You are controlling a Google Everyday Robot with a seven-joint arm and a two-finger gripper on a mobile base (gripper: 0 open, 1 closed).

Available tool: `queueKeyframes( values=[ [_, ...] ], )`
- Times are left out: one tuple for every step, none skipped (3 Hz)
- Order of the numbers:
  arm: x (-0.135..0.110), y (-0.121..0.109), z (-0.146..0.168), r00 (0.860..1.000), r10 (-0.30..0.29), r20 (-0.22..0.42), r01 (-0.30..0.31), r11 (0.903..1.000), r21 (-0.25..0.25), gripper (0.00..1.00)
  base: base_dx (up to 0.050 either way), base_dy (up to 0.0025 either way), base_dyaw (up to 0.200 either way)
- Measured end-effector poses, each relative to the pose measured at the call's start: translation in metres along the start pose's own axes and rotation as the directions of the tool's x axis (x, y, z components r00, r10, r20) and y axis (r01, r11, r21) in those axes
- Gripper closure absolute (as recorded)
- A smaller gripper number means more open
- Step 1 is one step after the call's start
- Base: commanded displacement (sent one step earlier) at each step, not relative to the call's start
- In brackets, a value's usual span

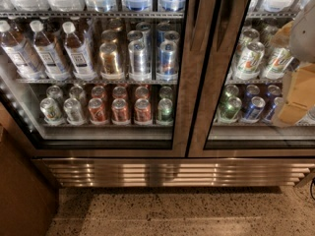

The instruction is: Open left fridge door

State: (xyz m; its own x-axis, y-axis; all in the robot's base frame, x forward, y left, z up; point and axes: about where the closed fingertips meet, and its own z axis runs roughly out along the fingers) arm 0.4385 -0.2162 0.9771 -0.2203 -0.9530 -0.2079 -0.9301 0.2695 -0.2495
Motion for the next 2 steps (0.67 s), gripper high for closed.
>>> queueKeyframes(
  values=[
    [0.000,0.000,0.000,1.000,0.000,0.000,0.000,1.0000,0.000,0.00,0.000,0.00000,0.000],
    [-0.007,-0.042,0.001,1.000,0.014,-0.028,-0.013,0.9999,0.005,0.00,0.000,0.00000,0.000]
  ],
)
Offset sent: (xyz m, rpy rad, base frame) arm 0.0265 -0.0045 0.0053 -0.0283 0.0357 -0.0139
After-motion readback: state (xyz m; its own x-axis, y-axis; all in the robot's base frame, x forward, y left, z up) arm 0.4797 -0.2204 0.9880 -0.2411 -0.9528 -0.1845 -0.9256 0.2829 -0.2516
